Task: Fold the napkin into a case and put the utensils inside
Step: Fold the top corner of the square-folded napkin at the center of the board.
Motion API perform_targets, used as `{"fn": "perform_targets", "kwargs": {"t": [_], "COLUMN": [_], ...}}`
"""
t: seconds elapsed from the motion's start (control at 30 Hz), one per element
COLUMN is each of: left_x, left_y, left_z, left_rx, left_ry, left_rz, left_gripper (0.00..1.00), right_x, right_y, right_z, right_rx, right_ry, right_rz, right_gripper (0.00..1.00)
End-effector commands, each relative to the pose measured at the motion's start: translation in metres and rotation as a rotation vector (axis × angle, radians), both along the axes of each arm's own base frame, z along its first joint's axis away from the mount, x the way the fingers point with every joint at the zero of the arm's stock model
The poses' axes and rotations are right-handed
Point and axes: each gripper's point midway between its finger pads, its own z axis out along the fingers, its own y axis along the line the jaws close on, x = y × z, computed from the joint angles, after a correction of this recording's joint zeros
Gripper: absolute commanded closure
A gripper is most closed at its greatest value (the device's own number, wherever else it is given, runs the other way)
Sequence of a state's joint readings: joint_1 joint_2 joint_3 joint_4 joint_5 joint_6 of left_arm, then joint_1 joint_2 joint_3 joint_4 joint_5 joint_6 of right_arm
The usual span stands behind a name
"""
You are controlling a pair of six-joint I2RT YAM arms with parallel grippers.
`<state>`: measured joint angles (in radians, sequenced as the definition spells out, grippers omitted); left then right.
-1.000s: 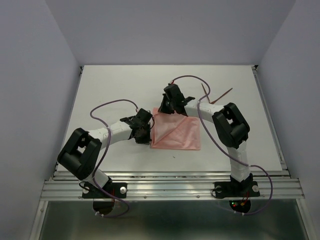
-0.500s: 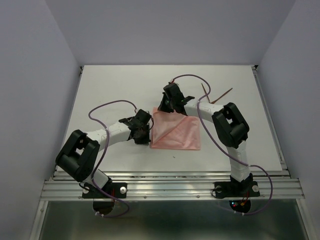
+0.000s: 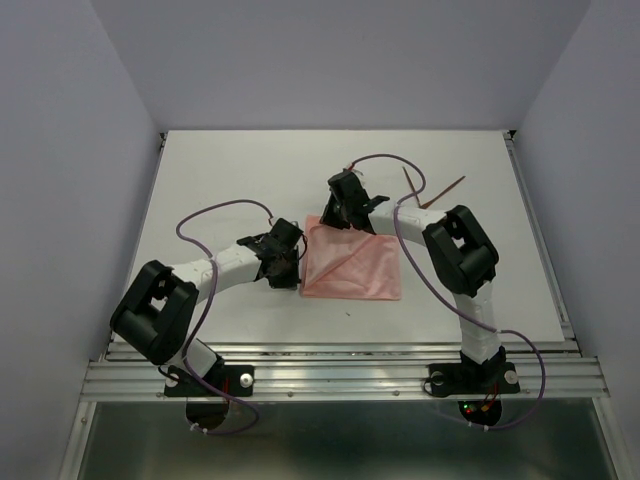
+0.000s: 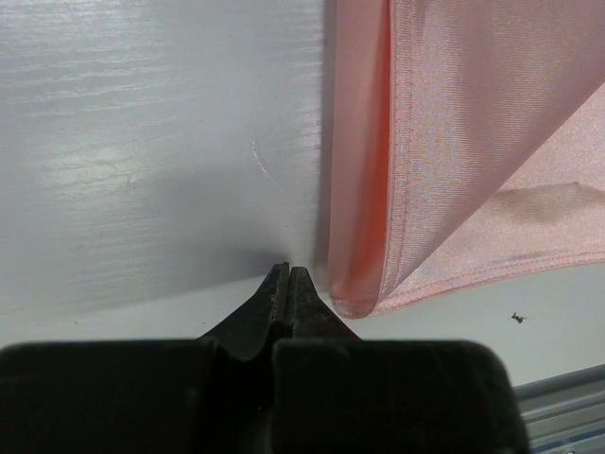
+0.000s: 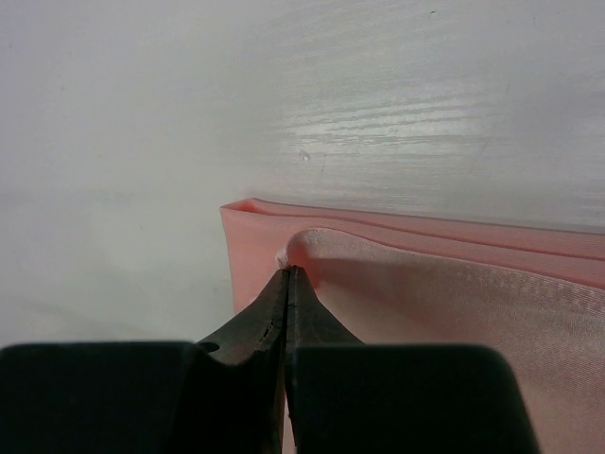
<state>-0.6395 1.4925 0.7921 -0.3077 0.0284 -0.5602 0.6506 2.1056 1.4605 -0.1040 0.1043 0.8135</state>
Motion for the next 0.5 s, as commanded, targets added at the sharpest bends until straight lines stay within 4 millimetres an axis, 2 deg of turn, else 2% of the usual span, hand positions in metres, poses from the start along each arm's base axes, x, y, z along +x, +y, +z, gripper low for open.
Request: {"fn": "perform_targets", "kwargs": {"t": [0.0, 0.03, 0.13, 0.23, 0.3, 0.37, 0.4, 0.47], "left_x": [-0.001, -0.001, 0.003, 0.012, 0.020, 0.028, 0.029, 0.033], "left_y": [0.003, 0.002, 0.000, 0.008, 0.007, 0.006, 0.006, 0.003], "left_z": [0.008, 0.009, 0.018, 0.029, 0.042, 0.057, 0.060, 0.068], "left_rx": [-0.003, -0.007, -0.019, 0.022, 0.015, 0.004, 0.006, -0.001], "left_ry": [-0.025, -0.028, -0.044, -0.090, -0.123, -0.159, -0.164, -0.177], "left_rz": [0.011, 0.012, 0.012, 0.039, 0.048, 0.053, 0.053, 0.047], "left_gripper": [1.00, 1.00, 1.00, 1.00, 1.00, 1.00, 1.00, 1.00], "right_x": [0.006, 0.006, 0.009, 0.011, 0.012, 0.008, 0.009, 0.003], "right_y": [0.007, 0.007, 0.006, 0.000, -0.007, -0.018, -0.026, -0.041], "right_z": [0.018, 0.019, 0.028, 0.042, 0.062, 0.068, 0.085, 0.082], "right_rx": [0.031, 0.032, 0.028, 0.011, -0.001, -0.030, -0.018, -0.043], "right_ry": [-0.052, -0.053, -0.079, -0.111, -0.155, -0.173, -0.201, -0.197], "right_rz": [-0.016, -0.016, -0.012, -0.028, -0.036, -0.056, -0.073, -0.087], "right_gripper": [0.97, 0.93, 0.63, 0.56, 0.52, 0.49, 0.49, 0.49]}}
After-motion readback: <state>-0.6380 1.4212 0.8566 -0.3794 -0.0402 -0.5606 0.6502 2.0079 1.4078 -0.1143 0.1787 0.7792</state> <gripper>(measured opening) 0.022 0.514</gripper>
